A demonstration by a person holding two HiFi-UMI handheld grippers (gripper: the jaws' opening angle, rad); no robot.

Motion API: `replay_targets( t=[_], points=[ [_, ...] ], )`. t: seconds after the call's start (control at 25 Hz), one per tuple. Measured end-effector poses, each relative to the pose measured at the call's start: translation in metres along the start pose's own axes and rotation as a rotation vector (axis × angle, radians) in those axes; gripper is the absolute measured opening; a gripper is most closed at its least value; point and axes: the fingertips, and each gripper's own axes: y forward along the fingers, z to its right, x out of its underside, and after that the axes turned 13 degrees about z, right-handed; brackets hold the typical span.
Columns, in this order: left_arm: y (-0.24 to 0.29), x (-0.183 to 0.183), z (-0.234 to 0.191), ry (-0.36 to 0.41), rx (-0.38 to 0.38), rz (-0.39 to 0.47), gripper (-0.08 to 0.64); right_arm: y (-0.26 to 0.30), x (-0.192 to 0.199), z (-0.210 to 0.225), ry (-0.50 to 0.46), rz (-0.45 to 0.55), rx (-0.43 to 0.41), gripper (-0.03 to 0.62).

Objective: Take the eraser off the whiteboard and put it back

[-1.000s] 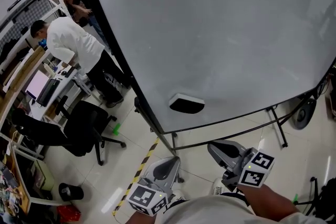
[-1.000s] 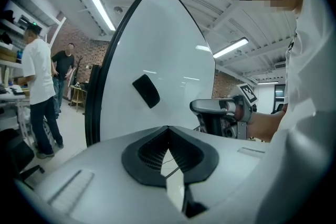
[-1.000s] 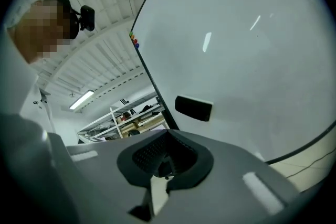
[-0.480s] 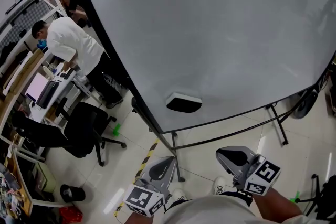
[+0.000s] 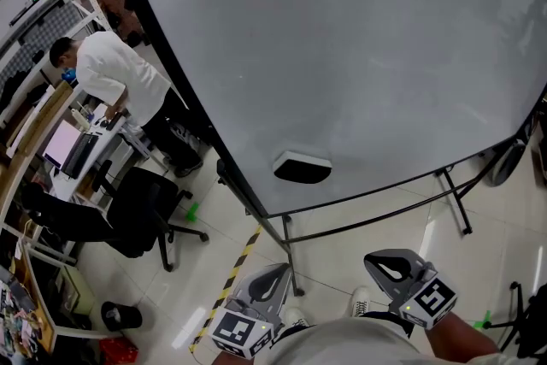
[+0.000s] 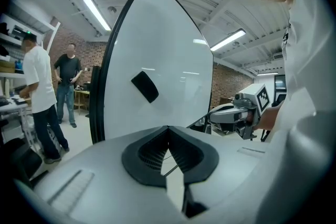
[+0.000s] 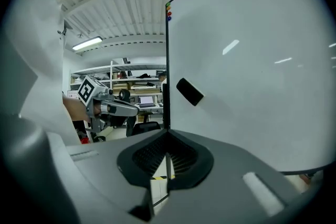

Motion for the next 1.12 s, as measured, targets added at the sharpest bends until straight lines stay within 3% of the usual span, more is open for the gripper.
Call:
replay_targets(
  t=[0.52,1.12],
  points=[
    [0.0025,-0.0050,0.0080,0.018,0.027,-0.002,0.017,-0.0019,-0.0046,0.0006,0.082,0.025,0.013,0.002],
    [0.0042,-0.0051,0.0031,0.012,0.032,-0.001,0.017,0.0050,-0.0033,0.0029,0.085,0.022,0.021,0.002]
  ],
)
